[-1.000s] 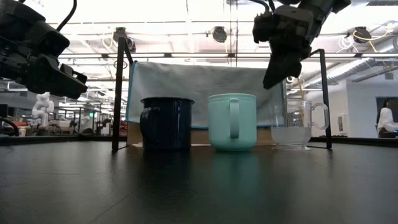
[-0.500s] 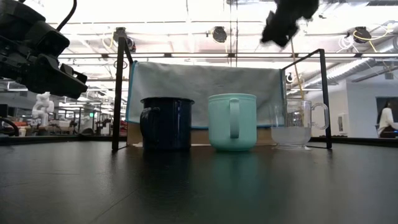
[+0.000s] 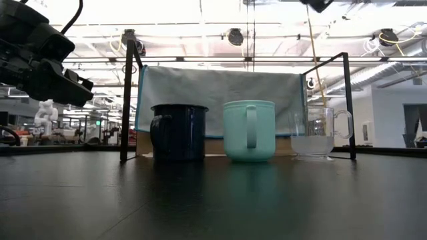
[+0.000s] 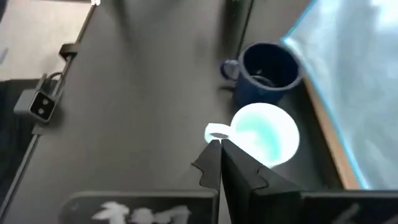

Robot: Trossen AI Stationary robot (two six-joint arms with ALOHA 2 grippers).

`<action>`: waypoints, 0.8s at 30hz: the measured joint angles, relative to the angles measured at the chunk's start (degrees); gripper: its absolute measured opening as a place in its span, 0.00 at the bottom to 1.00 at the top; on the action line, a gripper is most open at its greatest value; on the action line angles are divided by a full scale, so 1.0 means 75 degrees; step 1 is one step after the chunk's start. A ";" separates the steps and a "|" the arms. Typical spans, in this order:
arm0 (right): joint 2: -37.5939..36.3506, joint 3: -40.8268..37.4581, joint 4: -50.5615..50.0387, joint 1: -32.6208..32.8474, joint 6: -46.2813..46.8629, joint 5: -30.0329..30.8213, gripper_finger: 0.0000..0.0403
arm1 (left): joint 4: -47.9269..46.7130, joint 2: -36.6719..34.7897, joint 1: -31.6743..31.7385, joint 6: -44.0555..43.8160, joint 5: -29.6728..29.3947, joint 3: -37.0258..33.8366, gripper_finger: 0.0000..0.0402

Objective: Stack small to large cups/mugs on shelf
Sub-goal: Return to Home Position

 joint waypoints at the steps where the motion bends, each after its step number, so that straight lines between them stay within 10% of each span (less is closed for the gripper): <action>1: -0.0141 -0.0009 -0.0076 0.0056 0.0049 0.0153 0.00 | -0.0002 0.0000 0.0000 -0.0003 0.0000 0.0000 0.06; 24: -0.4317 -0.4197 0.2227 0.0202 -0.0114 0.1117 0.00 | 0.1464 0.0000 -0.0600 0.1832 0.0662 -0.0001 0.01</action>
